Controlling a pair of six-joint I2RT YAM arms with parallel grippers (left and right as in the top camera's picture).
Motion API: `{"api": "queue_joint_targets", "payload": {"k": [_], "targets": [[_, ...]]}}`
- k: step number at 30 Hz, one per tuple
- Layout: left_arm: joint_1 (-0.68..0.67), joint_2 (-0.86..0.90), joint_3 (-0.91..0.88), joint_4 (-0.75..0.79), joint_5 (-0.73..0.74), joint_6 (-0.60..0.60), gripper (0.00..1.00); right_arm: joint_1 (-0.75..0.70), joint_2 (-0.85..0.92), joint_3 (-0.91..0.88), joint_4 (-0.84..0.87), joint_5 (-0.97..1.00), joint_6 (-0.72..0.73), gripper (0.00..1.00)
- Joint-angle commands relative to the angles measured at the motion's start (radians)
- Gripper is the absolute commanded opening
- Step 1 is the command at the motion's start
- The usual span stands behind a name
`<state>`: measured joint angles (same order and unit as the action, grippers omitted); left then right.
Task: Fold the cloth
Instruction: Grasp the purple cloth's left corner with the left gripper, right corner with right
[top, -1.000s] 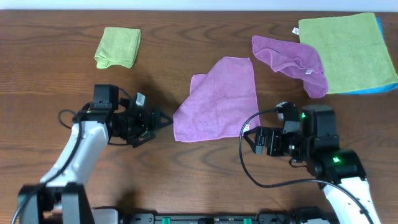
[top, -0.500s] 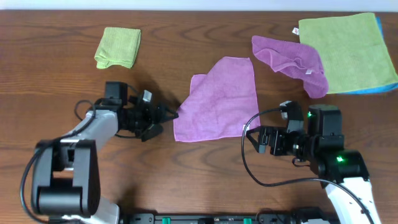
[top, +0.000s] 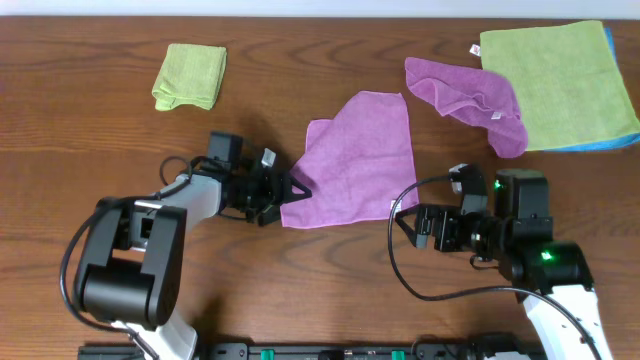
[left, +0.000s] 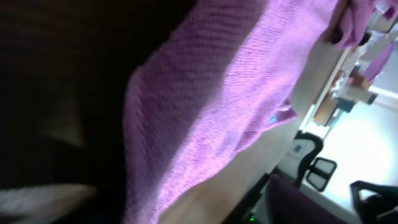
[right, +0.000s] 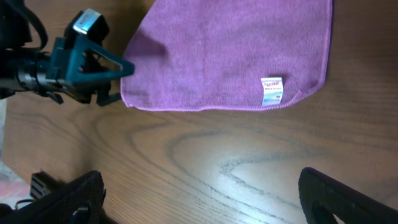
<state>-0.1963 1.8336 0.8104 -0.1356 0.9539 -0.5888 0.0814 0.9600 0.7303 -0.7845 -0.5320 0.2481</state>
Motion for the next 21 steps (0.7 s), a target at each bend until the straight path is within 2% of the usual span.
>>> {"api": "queue_joint_targets", "payload": {"k": [1,4,5,10,15,21], "targets": [[-0.008,0.02,0.004,-0.002,-0.022,-0.014,0.49,-0.009,-0.004,-0.007,-0.013,-0.008,-0.029,0.99],[-0.007,0.02,0.004,-0.002,-0.02,-0.014,0.13,-0.009,-0.004,-0.013,-0.023,0.038,-0.029,0.99],[-0.007,0.02,0.004,-0.002,-0.018,-0.014,0.06,-0.009,-0.004,-0.021,-0.018,0.047,-0.028,0.99],[-0.007,0.02,0.004,-0.002,-0.004,-0.013,0.06,-0.009,0.014,-0.111,0.072,0.056,-0.017,0.99],[-0.007,0.02,0.004,-0.003,0.042,-0.008,0.06,-0.009,0.083,-0.216,0.267,0.056,0.026,0.95],[-0.007,0.019,0.004,-0.034,0.061,0.021,0.06,-0.009,0.221,-0.234,0.433,0.057,0.05,0.93]]}}
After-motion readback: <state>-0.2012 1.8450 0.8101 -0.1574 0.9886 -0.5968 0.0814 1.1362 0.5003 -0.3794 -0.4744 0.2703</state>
